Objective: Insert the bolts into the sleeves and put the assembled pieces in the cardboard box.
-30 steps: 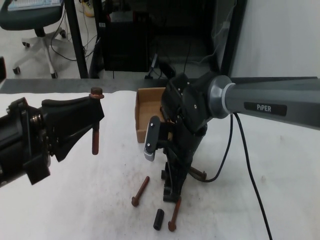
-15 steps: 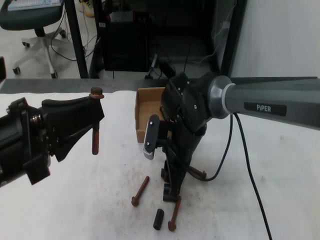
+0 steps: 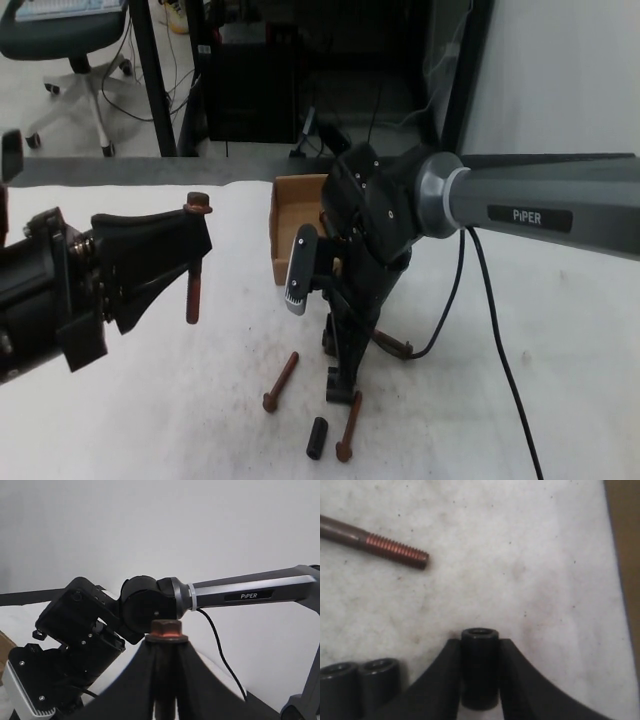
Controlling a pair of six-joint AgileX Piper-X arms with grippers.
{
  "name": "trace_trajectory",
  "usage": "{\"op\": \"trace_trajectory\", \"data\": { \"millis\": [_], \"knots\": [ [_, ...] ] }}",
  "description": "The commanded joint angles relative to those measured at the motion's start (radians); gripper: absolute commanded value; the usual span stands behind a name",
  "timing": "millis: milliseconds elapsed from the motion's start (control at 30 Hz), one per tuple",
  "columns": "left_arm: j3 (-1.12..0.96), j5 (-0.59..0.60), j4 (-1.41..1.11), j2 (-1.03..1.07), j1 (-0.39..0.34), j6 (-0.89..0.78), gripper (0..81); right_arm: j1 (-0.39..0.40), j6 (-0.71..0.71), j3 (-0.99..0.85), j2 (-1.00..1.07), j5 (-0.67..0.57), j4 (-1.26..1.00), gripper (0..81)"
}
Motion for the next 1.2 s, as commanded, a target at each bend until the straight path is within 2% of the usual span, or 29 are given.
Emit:
{"op": "trace_trajectory", "data": {
  "millis": [0,33,67,267,400,500,567,667,833,933,1067,1167],
  "knots": [
    [-0.005,0.006,-0.008,-0.011,0.002,0.008,0.4,-0.003,0.001,0.006,0.008,0.022,-0.017,9.1],
    [-0.005,0.006,-0.008,-0.011,0.002,0.008,0.4,-0.003,0.001,0.006,0.008,0.022,-0.015,2.2],
    [-0.005,0.006,-0.008,-0.011,0.002,0.008,0.4,-0.003,0.003,0.006,0.008,0.021,-0.009,0.6],
    [-0.005,0.006,-0.051,-0.011,0.002,0.004,0.4,-0.003,0.155,0.001,0.000,0.021,-0.009,0.8],
    [-0.013,-0.013,-0.151,-0.011,0.002,-0.033,0.4,-0.003,0.322,-0.016,-0.054,0.021,-0.032,0.8],
    [-0.030,-0.073,-0.224,-0.011,0.002,-0.049,0.4,-0.012,0.466,-0.022,-0.137,0.009,-0.088,0.8],
    [-0.035,-0.134,-0.286,-0.011,0.002,-0.048,0.4,-0.028,0.616,-0.022,-0.197,-0.062,-0.141,0.8],
    [-0.035,-0.271,-0.378,-0.011,0.002,-0.051,0.4,-0.056,0.856,-0.022,-0.285,-0.275,-0.259,0.8],
    [-0.035,-0.519,-0.442,-0.011,0.002,-0.211,0.4,-0.089,0.994,0.010,-0.397,-0.677,-0.533,0.8],
    [-0.040,-0.505,-0.442,0.001,0.002,-0.291,0.4,-0.102,1.079,0.077,-0.454,-0.849,-0.702,0.8],
    [-0.069,-0.420,-0.442,0.035,0.002,-0.291,0.4,-0.103,1.100,0.219,-0.530,-0.941,-0.885,0.8],
    [-0.118,-0.293,-0.442,0.085,0.002,-0.249,0.4,-0.097,1.100,0.341,-0.559,-0.999,-1.016,0.8]
  ]
}}
